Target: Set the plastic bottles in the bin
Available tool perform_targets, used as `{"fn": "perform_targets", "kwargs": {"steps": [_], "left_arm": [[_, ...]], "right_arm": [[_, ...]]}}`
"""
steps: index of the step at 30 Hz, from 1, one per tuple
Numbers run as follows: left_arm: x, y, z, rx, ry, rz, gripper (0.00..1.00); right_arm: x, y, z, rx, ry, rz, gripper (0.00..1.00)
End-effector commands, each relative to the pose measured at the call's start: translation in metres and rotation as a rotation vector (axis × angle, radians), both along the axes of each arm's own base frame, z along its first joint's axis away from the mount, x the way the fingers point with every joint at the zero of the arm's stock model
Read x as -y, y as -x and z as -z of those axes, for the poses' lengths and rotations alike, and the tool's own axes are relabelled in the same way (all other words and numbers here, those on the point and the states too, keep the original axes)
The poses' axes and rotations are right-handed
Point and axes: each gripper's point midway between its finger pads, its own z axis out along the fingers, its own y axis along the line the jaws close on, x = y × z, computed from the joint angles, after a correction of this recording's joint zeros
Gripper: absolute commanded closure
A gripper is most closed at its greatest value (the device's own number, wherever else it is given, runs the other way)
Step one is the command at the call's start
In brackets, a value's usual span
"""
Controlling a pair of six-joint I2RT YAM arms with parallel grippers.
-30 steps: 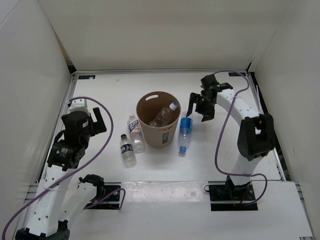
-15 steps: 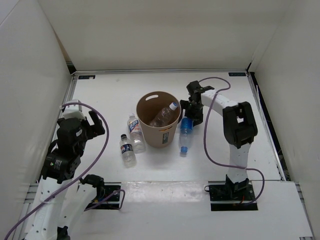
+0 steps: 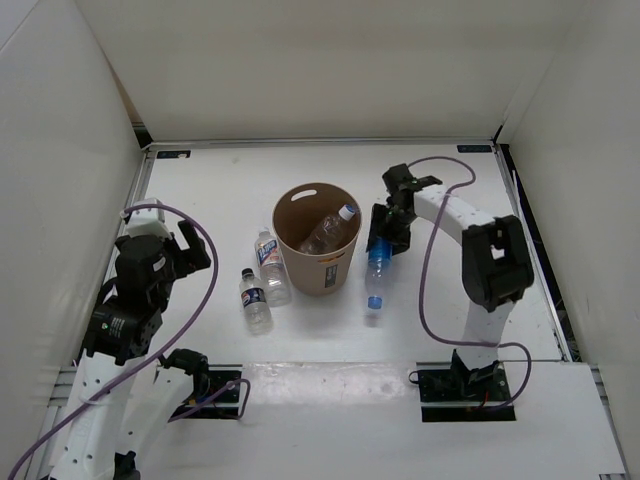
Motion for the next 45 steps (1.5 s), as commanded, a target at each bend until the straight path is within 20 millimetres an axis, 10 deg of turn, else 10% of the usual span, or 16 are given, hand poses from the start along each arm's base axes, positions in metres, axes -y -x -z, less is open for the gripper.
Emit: {"fn": "perform_targets", "kwargs": {"steps": [1,11,23,33,41,45], "left_arm": [[0.002,-0.002,0.0,0.0,0.007,0.004,0.0],[0.0,-0.004,0.005,-0.024,-0.007,-0.008,0.0],[-0.002,-0.006,0.011,-0.048,-0.02,-0.025,0.0],[-0.003,-0.006,0.012,-0.057,-0.032,-0.027,0.0],[-0.004,-0.006,0.011,-0.053,-0.035,-0.033,0.0],[-0.004,-0.006,0.01,-0.05,-0.034,-0.032,0.0]], "right_arm": [[0.015,-0.003,-0.079,0.189,0.038,0.026,0.68],[0.063,0.029,-0.288,0.824,-0.073,0.226,0.86],[-0.016,0.078,-0.444,1.474,-0.16,0.118,0.88],[-0.083,0.03,-0.45,1.499,-0.127,-0.043,0.83],[-0.118,0.018,-0.377,1.371,-0.121,-0.138,0.83],[-0.129,0.022,-0.344,1.331,-0.091,-0.197,0.68]]}}
